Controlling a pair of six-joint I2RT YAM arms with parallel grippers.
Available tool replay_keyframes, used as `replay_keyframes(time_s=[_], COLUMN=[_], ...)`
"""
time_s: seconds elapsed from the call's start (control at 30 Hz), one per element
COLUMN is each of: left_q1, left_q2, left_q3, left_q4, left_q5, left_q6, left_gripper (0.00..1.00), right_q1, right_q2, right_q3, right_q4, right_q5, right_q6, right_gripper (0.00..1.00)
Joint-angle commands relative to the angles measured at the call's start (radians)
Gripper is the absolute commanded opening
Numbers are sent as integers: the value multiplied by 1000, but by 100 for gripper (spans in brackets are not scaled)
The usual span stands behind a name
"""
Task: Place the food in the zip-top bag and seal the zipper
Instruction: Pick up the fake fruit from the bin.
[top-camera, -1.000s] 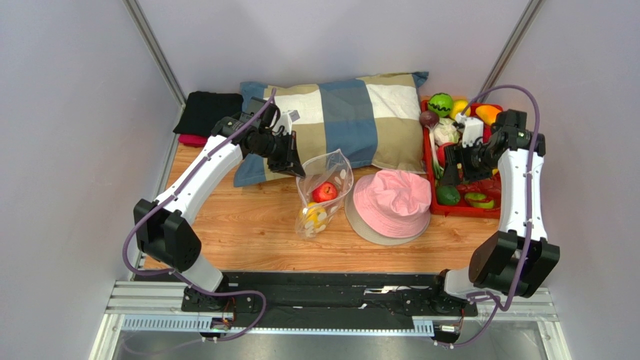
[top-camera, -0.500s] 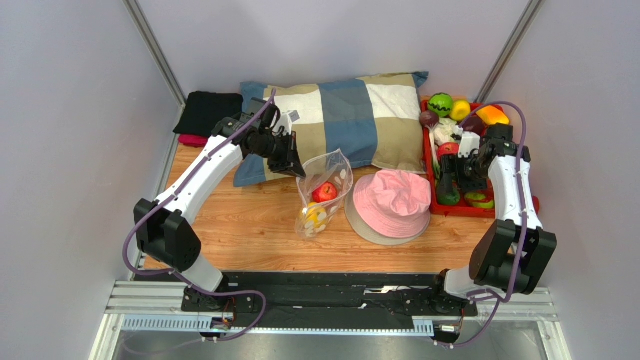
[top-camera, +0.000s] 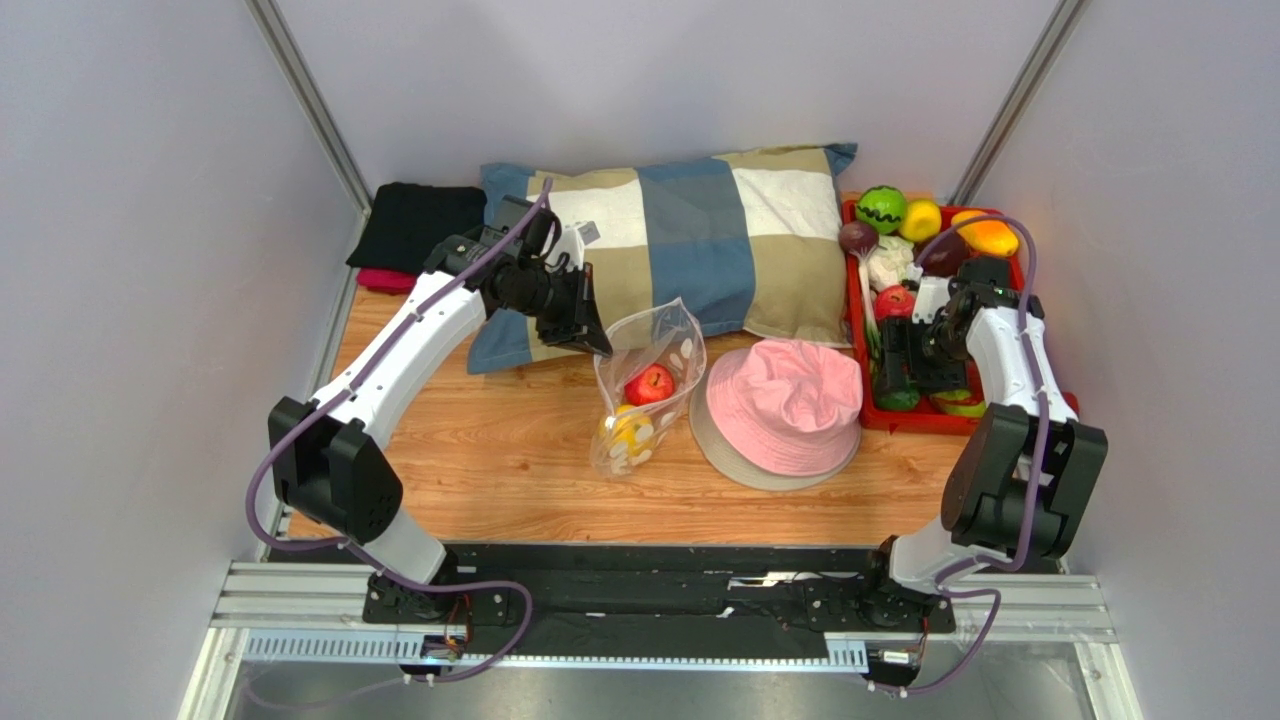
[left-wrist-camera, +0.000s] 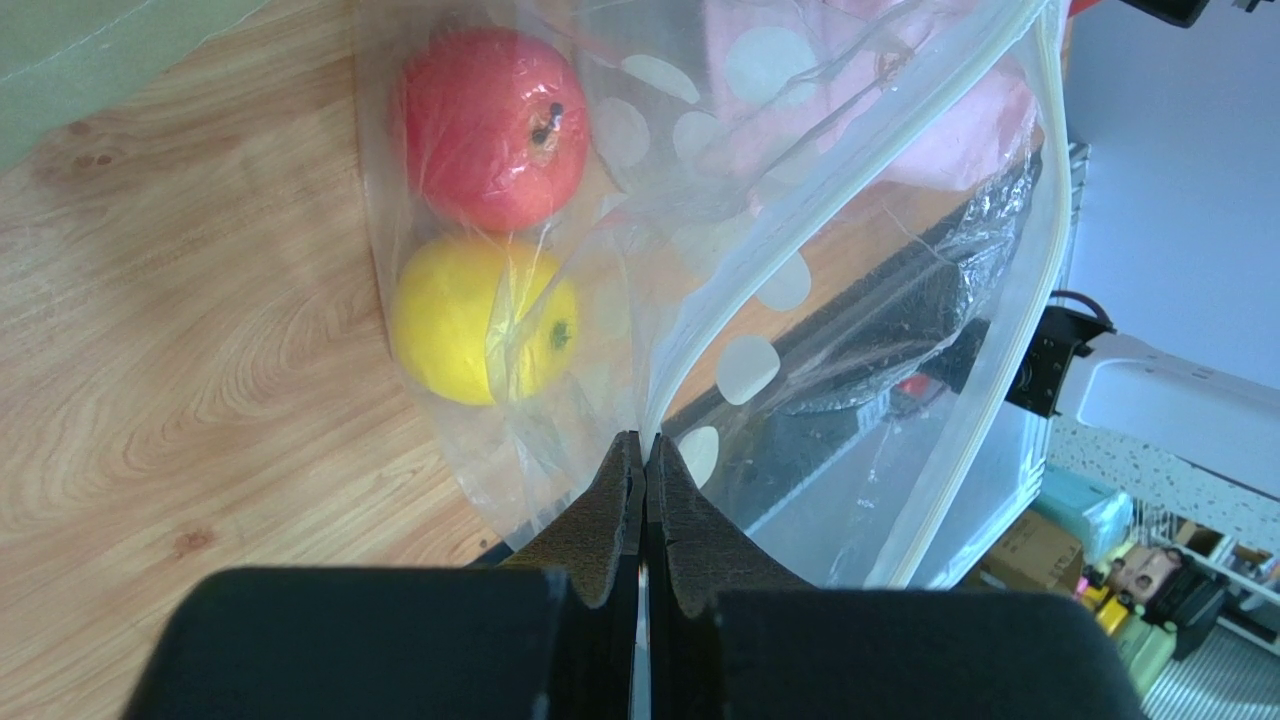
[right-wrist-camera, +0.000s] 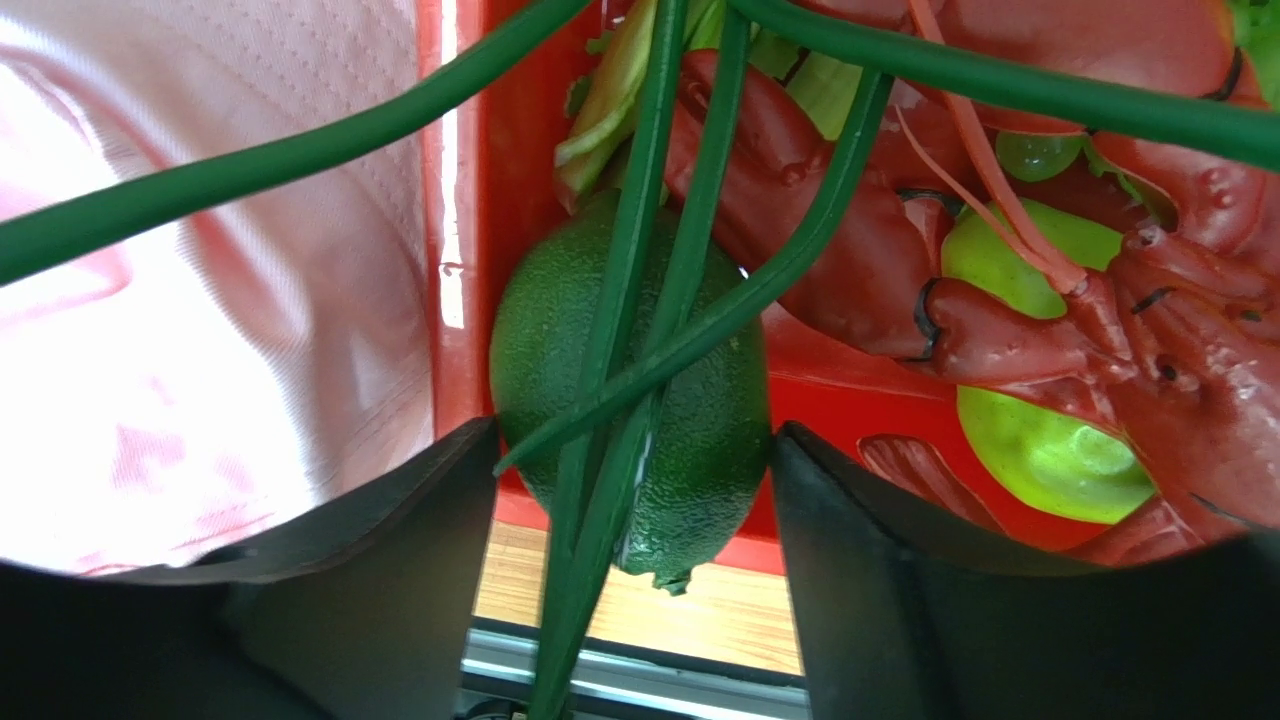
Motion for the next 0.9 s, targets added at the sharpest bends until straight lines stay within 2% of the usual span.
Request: replay_keyframes(time_s=[0.0,0.13,0.23,0.5,0.7,0.8,0.87], left_q1=[-1,-1,-1,-1,-1,-1,-1], left_q2=[-5,-5,-1,5,12,10,12], left_q3=[6,8,9,9,8,5,3], left_q4=[18,18,18,16,19,21,19], left_q5=[14,18,21,24,34,35,34], left_q6=[-7,-9,-10,-10,-12,-10,-9], left_gripper=[0,0,0,0,0,0,0], right_q1=[-7,-10,-12,-13,19,124,258], right_q2=[3,-25,-73,-198,-224,-231,-232], right_q3=[18,46,73,199,318,400,452], right_q4=[19,-36,-93,-251,-312,-265,-179], right_q5=[-19,-53,-68,-111,-352,-447,-444], right_q6=[22,24,24,11,89,151,180], right_gripper=[63,44,39,36,35,33,33])
